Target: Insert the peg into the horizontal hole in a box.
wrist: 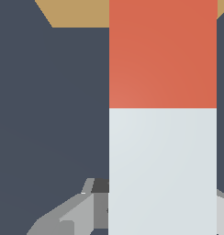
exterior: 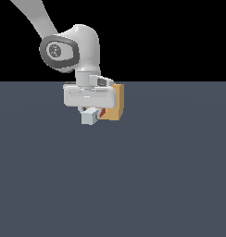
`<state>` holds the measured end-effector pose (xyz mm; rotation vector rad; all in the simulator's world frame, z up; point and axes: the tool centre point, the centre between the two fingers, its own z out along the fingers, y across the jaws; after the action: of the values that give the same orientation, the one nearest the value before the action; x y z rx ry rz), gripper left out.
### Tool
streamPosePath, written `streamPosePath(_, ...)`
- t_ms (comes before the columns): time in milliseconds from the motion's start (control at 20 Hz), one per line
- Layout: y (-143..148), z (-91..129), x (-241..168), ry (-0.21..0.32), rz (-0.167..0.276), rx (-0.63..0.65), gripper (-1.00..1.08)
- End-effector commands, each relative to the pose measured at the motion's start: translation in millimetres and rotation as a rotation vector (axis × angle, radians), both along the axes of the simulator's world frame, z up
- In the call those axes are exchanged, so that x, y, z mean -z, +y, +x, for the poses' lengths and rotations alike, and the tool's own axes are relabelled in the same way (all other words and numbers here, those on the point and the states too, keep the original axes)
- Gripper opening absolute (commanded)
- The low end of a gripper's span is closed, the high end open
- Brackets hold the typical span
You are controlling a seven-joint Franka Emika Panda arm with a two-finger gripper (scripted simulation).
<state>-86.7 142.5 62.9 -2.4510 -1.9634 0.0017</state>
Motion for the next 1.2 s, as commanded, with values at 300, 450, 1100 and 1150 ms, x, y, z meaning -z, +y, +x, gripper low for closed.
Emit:
streamPosePath(300,10.1,2.2,-0.2,0.000,0.000,0.000,-1.00)
streamPosePath(450,25.6,5.2,-0.6,-0.001,0.000,0.000,-1.00)
streamPosePath(1100,91.3,20.4,-2.0,-0.004,0.001,0.000,-1.00)
streamPosePath(1150,92.2,20.7,-2.0,-0.004,0.001,0.000,-1.00)
